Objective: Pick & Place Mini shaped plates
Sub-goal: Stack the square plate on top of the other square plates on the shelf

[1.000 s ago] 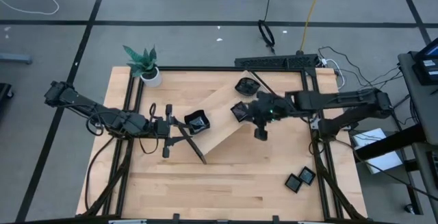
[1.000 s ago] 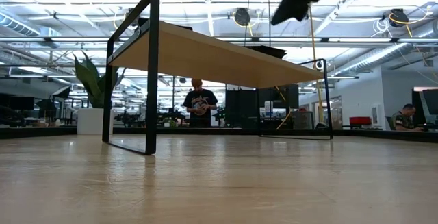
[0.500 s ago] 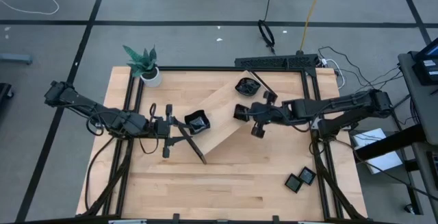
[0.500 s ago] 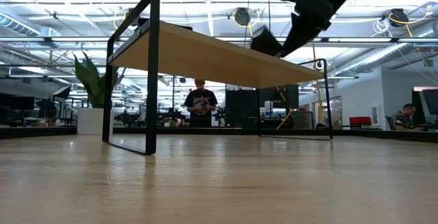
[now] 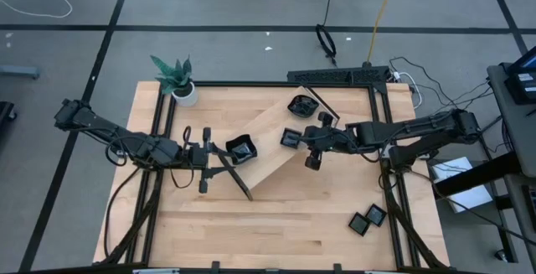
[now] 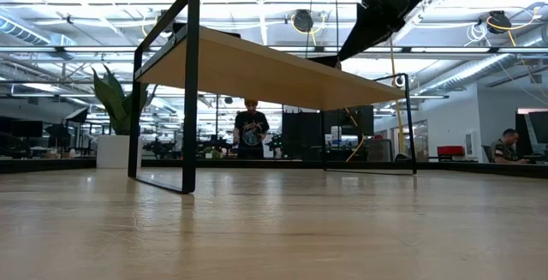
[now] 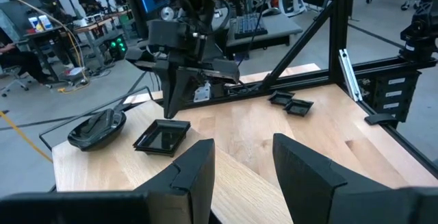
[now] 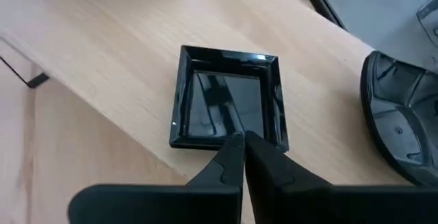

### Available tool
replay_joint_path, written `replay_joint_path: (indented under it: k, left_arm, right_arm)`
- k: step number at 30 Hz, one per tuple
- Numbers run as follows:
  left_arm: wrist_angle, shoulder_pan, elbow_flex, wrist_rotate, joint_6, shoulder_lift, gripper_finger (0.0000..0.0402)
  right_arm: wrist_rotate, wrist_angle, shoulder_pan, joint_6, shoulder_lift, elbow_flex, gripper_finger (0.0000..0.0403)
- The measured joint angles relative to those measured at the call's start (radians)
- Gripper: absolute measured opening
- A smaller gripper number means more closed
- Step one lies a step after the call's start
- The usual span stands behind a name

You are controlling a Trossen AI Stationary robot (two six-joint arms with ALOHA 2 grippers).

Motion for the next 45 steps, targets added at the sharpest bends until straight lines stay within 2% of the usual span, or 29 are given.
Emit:
replay_joint_path:
  k: [3,6,10,13,16,18,21,23,27,31,37,39,42,45]
  left_arm:
    - [0.0,0.0,0.0,0.0,0.0,0.0,0.0152]
    - [0.0,0.0,0.0,0.0,0.0,0.0,0.0152]
    - [-0.003,0.0,0.0,0.0,0.0,0.0,0.0152]
    - [-0.001,0.0,0.0,0.0,0.0,0.0,0.0152]
    - [-0.001,0.0,0.0,0.0,0.0,0.0,0.0152]
    - [-0.001,0.0,0.0,0.0,0.0,0.0,0.0152]
    - [0.0,0.0,0.0,0.0,0.0,0.0,0.0152]
    - [0.0,0.0,0.0,0.0,0.0,0.0,0.0152]
    - [0.0,0.0,0.0,0.0,0.0,0.0,0.0152]
    - [0.0,0.0,0.0,0.0,0.0,0.0,0.0152]
    - [0.0,0.0,0.0,0.0,0.0,0.0,0.0152]
    - [0.0,0.0,0.0,0.0,0.0,0.0,0.0152]
    - [0.0,0.0,0.0,0.0,0.0,0.0,0.0152]
    - [0.0,0.0,0.0,0.0,0.0,0.0,0.0152]
  right_arm:
    - [-0.039,-0.02,0.009,-0.016,-0.023,0.0,0.0001]
    - [-0.206,-0.013,0.043,0.0,-0.076,0.001,0.0001]
    - [-0.383,-0.055,0.169,0.054,-0.152,0.002,0.0018]
    - [-0.416,-0.13,0.283,0.24,-0.192,0.002,0.0057]
    - [-0.436,-0.286,0.412,0.454,-0.223,0.002,0.0098]
    - [-0.412,-0.366,0.503,0.623,-0.225,-0.004,0.0115]
    - [-0.308,-0.429,0.629,0.823,-0.218,-0.05,0.0121]
    - [-0.293,-0.453,0.69,0.937,-0.206,-0.091,0.0117]
    - [-0.395,-0.564,0.783,1.147,-0.203,-0.169,0.0101]
    - [-0.489,-0.553,0.823,1.285,-0.206,-0.271,0.0097]
    - [-0.534,-0.463,0.822,1.334,-0.205,-0.412,0.0104]
    - [-0.581,-0.438,0.82,1.358,-0.206,-0.446,0.0105]
    - [-0.66,-0.397,0.814,1.38,-0.206,-0.48,0.0102]
    - [-0.677,-0.373,0.809,1.393,-0.206,-0.492,0.0099]
